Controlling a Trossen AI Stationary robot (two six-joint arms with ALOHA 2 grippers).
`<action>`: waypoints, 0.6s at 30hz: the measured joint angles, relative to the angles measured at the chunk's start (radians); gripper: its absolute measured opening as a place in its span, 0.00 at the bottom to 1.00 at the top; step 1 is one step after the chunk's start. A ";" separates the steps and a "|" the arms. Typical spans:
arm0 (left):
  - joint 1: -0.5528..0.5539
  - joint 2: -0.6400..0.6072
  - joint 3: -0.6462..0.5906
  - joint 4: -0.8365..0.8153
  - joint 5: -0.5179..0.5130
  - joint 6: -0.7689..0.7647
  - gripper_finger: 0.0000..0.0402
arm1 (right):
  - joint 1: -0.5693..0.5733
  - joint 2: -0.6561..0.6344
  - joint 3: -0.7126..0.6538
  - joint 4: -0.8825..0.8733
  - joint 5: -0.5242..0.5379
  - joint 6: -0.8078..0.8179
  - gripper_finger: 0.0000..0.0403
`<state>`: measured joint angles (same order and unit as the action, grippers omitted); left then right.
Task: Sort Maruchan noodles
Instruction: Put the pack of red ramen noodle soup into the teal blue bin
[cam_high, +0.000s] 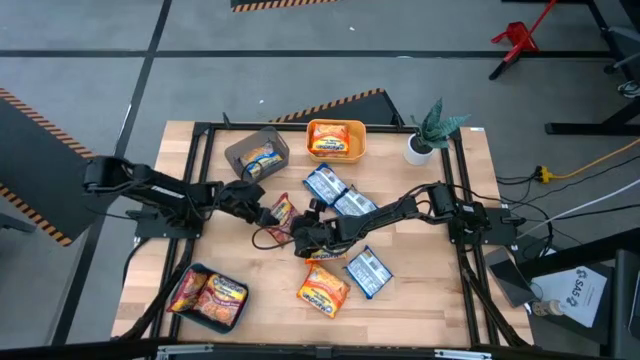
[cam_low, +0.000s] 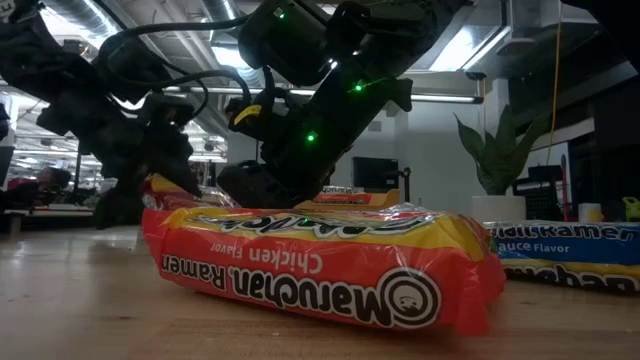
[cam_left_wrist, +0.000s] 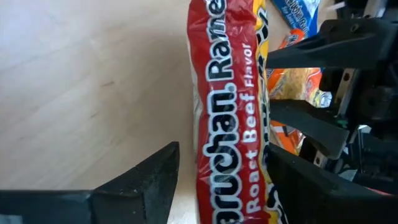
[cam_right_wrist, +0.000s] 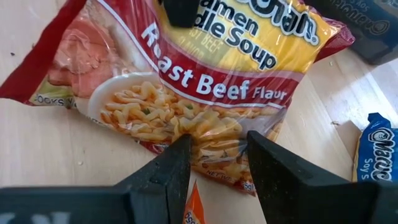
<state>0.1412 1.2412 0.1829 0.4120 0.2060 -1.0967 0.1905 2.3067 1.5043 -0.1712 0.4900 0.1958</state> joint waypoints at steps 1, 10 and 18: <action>-0.003 0.006 0.000 0.002 -0.002 -0.002 0.53 | 0.000 0.000 0.000 0.001 0.000 -0.001 0.37; -0.019 0.014 0.000 0.067 -0.003 -0.030 0.35 | 0.001 -0.005 -0.001 -0.005 -0.002 0.000 0.37; -0.024 0.006 0.026 0.066 0.127 -0.047 0.27 | 0.029 -0.105 -0.010 -0.097 -0.047 -0.046 0.37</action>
<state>0.1173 1.2476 0.2089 0.4775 0.3330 -1.1434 0.2193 2.2019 1.4944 -0.2679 0.4435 0.1501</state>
